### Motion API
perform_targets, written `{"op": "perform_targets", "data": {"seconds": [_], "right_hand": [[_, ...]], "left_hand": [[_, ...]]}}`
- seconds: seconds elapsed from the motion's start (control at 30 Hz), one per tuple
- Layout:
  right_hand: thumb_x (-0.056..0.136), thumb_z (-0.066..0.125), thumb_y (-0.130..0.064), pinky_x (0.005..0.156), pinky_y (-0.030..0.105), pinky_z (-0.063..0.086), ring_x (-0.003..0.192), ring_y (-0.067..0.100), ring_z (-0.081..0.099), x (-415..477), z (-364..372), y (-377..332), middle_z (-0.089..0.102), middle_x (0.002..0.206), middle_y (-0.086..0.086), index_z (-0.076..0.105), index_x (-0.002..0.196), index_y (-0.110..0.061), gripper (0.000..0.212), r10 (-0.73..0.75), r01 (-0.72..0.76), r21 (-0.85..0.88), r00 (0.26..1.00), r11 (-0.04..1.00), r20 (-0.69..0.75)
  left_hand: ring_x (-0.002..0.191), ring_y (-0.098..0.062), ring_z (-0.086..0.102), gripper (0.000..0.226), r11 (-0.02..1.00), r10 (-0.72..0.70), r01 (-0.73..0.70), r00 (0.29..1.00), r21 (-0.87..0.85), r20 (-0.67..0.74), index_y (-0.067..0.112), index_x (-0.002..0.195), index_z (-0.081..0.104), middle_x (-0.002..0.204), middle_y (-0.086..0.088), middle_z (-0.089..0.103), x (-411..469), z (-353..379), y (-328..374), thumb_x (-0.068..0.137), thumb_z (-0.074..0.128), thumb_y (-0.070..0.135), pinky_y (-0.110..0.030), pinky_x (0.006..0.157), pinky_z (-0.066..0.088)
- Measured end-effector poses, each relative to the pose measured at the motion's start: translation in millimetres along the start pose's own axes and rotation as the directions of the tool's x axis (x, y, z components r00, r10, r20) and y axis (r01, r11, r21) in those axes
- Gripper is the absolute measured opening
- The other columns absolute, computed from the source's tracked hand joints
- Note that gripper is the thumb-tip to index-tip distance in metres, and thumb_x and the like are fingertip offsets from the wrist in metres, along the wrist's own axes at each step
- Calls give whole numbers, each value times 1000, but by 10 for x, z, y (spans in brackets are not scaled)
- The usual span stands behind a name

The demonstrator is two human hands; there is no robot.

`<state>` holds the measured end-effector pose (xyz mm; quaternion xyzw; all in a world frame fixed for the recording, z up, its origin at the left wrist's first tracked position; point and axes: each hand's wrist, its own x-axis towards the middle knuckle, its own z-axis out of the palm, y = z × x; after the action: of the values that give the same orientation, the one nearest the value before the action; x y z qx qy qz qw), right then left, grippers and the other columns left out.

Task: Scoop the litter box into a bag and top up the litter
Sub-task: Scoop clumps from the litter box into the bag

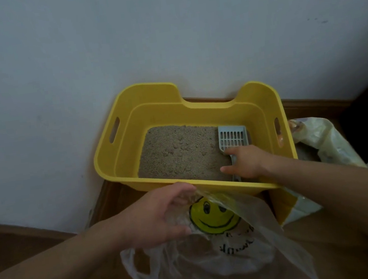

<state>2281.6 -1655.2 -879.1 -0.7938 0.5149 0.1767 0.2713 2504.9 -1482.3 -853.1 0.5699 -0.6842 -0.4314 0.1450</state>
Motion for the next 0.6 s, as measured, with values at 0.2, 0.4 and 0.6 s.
{"op": "perform_targets", "data": {"seconds": [0.2,0.4,0.6], "right_hand": [[99,43,-55,115,37,31,144,28,33,111,62,-7,33,158,8,31,154,-20,66,21,13,-154,976,988,218],[102,43,-46,105,36,43,126,26,51,99,60,-40,54,140,10,55,138,-14,50,7,49,-255,977,966,214],[97,55,-24,93,34,53,107,23,63,84,-14,41,69,115,6,72,112,-16,24,20,-32,-174,997,984,-73]], "left_hand": [[124,6,52,68,998,29,-30,999,-63,-20,32,137,48,133,22,55,0,24,7,78,82,29,-26,105,46],[123,5,53,68,997,13,-16,999,-75,-35,30,137,49,132,19,57,3,39,-13,78,83,28,-27,104,46],[121,6,54,68,996,-25,20,998,-82,-57,31,136,49,131,18,58,-23,24,4,77,83,29,-28,105,47]]}}
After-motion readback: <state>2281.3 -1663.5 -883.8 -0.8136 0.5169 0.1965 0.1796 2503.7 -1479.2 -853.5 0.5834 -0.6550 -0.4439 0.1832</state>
